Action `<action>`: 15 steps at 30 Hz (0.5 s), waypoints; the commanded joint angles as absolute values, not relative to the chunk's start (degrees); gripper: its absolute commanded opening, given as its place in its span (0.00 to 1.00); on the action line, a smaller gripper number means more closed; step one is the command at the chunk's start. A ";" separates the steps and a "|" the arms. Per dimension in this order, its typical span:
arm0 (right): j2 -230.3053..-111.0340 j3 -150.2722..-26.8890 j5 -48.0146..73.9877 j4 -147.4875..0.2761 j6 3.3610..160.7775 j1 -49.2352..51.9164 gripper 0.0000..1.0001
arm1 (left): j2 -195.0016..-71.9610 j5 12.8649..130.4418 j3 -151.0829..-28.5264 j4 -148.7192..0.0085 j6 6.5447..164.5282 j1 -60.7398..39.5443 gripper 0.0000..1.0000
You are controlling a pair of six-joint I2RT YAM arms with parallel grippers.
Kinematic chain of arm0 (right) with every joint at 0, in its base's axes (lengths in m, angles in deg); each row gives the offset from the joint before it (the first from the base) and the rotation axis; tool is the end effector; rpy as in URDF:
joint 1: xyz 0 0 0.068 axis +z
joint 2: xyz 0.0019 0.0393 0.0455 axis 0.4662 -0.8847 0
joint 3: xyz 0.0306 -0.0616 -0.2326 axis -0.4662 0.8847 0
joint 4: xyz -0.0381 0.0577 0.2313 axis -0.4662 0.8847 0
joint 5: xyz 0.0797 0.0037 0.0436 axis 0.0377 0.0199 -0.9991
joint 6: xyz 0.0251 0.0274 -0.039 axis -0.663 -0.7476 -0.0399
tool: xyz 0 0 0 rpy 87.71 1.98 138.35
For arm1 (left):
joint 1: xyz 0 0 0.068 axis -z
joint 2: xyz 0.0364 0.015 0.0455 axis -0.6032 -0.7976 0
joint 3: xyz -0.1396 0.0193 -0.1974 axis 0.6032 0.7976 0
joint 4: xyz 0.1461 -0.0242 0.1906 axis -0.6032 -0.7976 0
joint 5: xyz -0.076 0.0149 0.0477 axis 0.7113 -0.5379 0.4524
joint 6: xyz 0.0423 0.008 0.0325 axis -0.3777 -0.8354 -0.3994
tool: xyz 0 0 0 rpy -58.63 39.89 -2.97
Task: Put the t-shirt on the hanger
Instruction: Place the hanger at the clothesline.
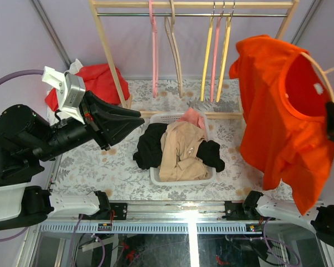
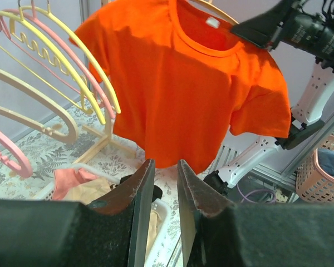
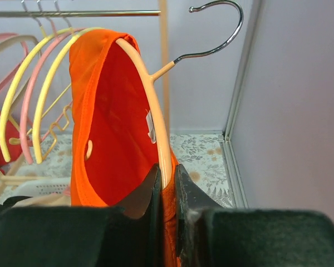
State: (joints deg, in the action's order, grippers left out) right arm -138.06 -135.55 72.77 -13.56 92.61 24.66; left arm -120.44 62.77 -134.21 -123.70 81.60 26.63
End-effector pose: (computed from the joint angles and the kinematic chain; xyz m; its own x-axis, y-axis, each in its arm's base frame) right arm -0.0008 -0.0470 0.5414 0.1431 0.1206 -0.9823 -0.0093 0.9927 0.1206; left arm 0.0460 -0.0921 0.5492 -0.0653 -0.1680 -0.9836 0.8911 0.4338 -0.1332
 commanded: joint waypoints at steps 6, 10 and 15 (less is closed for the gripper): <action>-157.38 -136.27 79.79 -26.33 105.42 24.64 0.00 | -116.15 62.41 -130.07 -121.19 82.17 26.89 0.21; -157.71 -132.71 82.90 -33.76 109.34 24.68 0.00 | -114.82 62.88 -128.19 -120.40 82.48 26.88 0.20; -155.87 -132.22 81.37 -38.00 110.20 24.66 0.00 | -113.70 63.86 -125.40 -118.45 82.74 26.95 0.20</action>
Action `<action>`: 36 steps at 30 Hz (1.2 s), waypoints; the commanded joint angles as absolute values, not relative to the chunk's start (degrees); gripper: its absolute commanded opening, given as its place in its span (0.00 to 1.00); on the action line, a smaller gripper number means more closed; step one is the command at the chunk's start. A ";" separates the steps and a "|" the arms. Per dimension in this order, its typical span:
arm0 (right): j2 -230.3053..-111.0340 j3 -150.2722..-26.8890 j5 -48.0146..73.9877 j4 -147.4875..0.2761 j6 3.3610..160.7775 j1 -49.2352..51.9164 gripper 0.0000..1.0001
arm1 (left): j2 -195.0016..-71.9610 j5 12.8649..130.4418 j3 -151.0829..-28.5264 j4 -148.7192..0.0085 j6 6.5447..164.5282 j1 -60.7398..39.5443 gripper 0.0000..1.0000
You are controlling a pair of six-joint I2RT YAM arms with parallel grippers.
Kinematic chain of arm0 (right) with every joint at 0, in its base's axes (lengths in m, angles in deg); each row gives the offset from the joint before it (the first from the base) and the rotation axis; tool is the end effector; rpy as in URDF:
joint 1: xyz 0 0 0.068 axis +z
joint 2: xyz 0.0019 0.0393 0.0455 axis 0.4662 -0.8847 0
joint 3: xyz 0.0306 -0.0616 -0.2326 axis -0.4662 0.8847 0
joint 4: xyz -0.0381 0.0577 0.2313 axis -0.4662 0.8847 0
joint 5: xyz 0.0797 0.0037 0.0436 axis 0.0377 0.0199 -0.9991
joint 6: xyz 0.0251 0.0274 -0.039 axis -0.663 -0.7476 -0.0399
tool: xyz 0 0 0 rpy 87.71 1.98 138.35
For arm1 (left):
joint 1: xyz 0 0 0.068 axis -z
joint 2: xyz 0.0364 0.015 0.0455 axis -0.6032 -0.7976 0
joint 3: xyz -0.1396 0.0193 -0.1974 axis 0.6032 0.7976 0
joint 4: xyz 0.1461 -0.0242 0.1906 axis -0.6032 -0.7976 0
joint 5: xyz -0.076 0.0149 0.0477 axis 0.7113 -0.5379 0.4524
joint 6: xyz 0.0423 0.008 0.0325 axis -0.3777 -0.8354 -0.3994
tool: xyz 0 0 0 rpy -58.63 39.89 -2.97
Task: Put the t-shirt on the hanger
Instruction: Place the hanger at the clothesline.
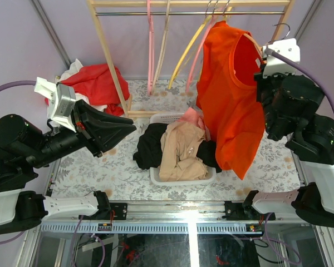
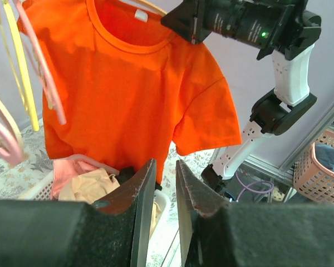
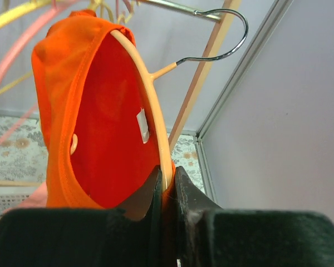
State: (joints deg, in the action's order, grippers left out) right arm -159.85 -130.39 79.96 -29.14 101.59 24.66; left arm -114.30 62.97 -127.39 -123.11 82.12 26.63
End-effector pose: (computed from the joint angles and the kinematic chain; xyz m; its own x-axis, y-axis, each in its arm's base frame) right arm 0.1104 0.0935 0.5406 -0.0043 -0.1897 -0.9818 0.1215 0.9745 -0.1888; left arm 0.0375 -0.0753 0.5353 -0.0743 -0.1701 -0.9826 0.8919 0.4294 -0.1417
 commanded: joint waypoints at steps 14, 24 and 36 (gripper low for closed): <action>-148.00 -125.30 80.99 -35.70 107.17 24.62 0.00 | -112.99 64.83 -121.89 -115.87 82.75 26.92 0.19; -154.06 -123.36 87.42 -41.45 116.04 24.62 0.00 | -113.10 65.08 -120.28 -114.52 82.92 26.95 0.19; -167.20 -129.55 83.18 -46.40 119.98 19.43 0.00 | -109.93 64.35 -115.83 -112.25 83.09 26.91 0.19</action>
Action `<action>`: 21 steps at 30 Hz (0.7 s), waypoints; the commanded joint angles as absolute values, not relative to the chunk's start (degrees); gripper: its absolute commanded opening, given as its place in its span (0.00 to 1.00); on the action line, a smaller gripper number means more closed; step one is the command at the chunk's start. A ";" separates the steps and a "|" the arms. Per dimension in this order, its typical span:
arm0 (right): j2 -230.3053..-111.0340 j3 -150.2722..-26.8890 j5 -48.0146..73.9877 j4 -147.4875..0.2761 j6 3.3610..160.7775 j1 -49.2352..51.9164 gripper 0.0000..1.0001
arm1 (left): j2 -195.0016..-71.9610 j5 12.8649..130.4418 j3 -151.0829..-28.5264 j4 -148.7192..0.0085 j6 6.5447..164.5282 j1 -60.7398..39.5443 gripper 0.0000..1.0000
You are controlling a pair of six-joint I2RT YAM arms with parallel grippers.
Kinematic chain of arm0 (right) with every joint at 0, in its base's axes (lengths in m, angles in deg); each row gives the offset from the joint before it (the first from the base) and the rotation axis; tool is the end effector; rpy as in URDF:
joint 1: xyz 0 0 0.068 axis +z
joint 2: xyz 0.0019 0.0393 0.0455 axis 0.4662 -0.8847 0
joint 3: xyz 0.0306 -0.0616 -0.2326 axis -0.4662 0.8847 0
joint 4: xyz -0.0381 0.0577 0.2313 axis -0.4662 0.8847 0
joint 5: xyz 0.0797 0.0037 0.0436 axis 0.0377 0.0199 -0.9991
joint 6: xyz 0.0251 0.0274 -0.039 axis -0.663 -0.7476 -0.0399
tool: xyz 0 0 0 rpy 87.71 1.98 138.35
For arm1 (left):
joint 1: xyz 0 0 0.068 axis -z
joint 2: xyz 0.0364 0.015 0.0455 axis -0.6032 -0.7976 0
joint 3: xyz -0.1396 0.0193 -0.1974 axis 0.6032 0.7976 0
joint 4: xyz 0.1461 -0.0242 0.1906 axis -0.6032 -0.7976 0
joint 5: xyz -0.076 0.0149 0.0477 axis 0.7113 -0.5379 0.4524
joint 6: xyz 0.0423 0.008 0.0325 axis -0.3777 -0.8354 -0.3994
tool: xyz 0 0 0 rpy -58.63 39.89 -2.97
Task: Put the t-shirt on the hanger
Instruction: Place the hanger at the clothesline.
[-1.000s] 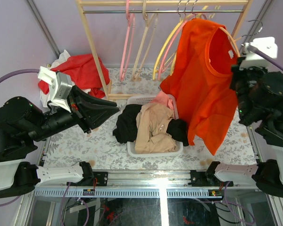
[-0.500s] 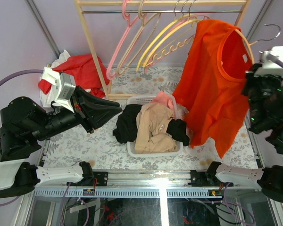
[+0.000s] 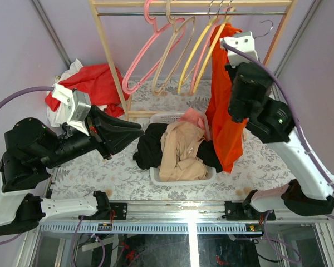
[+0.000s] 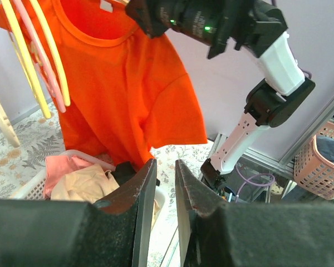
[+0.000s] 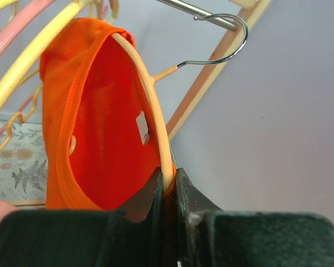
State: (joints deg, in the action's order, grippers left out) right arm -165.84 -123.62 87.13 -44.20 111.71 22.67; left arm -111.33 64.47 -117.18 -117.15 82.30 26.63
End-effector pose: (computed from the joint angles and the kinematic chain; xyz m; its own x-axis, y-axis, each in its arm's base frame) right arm 0.1544 0.1358 0.5221 -0.0613 -0.3173 -0.9463 0.2721 0.9069 -0.3217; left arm 0.0441 -0.0908 0.5135 -0.0884 -0.1484 -0.9850 0.9015 0.4086 -0.1425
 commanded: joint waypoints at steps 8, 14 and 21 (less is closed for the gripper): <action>-166.84 -135.39 53.90 -35.90 102.29 7.96 0.00 | -108.35 64.61 -112.77 -109.39 83.23 26.90 0.18; -168.15 -136.91 42.35 -34.16 98.65 3.39 0.00 | -106.94 64.43 -110.21 -107.77 83.34 26.89 0.18; -168.78 -133.59 38.95 -37.51 96.48 -0.83 0.00 | -105.02 62.02 -106.23 -105.89 83.58 26.89 0.18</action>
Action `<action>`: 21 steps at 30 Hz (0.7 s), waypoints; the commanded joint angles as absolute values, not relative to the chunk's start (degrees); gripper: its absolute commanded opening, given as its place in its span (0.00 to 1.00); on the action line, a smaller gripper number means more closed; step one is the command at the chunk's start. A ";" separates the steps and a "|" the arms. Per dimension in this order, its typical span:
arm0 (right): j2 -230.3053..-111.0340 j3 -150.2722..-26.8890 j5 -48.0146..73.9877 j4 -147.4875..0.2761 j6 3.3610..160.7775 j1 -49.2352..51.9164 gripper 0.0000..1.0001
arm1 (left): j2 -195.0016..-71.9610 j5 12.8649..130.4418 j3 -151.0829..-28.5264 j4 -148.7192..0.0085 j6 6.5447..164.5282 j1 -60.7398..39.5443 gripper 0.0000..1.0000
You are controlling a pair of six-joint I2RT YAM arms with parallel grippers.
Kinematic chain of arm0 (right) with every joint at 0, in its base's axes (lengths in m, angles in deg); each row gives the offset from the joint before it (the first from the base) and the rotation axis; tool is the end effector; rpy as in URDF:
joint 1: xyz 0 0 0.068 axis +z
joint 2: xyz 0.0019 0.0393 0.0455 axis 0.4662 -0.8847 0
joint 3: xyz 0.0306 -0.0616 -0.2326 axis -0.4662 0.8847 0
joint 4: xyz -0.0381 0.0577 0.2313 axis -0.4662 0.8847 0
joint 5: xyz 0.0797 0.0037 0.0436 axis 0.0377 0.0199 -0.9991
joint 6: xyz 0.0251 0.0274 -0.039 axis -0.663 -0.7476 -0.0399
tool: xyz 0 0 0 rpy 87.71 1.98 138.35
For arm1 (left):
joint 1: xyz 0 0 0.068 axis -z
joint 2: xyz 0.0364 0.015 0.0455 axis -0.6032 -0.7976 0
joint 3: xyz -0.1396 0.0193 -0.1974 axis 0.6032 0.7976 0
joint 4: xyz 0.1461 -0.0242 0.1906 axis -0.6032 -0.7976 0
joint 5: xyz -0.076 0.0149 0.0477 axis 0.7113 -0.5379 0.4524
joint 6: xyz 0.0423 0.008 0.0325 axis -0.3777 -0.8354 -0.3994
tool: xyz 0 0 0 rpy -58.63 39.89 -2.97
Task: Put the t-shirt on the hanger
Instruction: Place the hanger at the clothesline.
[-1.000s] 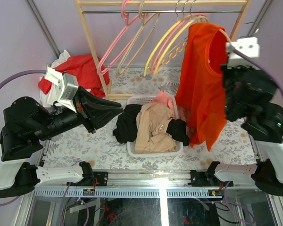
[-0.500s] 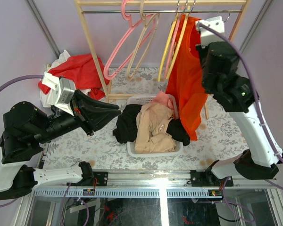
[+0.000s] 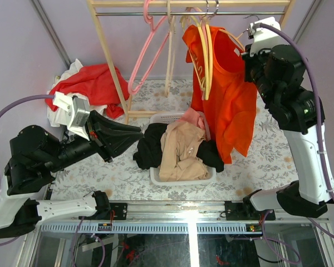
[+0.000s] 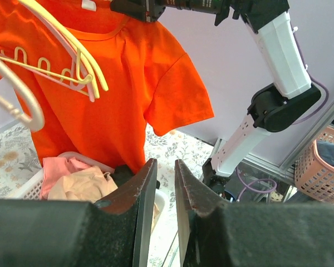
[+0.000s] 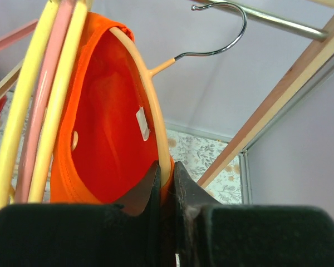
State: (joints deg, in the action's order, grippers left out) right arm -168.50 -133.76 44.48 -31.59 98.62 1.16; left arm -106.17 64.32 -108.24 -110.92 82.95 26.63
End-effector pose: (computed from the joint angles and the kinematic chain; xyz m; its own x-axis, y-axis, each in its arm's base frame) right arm 0.1890 0.0881 0.5344 0.0044 -0.1744 -0.9847 -0.0894 0.9807 -0.1741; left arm 0.0426 -0.0876 0.4972 -0.0799 -0.1910 -0.9783 0.9023 0.4033 -0.1524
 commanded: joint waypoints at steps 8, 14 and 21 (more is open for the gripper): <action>-170.53 -133.71 42.43 -41.35 97.49 -1.85 0.00 | -103.99 62.28 -102.83 -104.37 83.62 26.91 0.17; -169.48 -133.92 44.04 -42.47 98.92 -1.86 0.00 | -104.15 62.55 -102.11 -103.84 83.37 26.93 0.17; -171.71 -133.49 45.83 -44.04 101.10 -1.97 0.00 | -105.19 62.42 -102.21 -103.61 83.21 26.89 0.16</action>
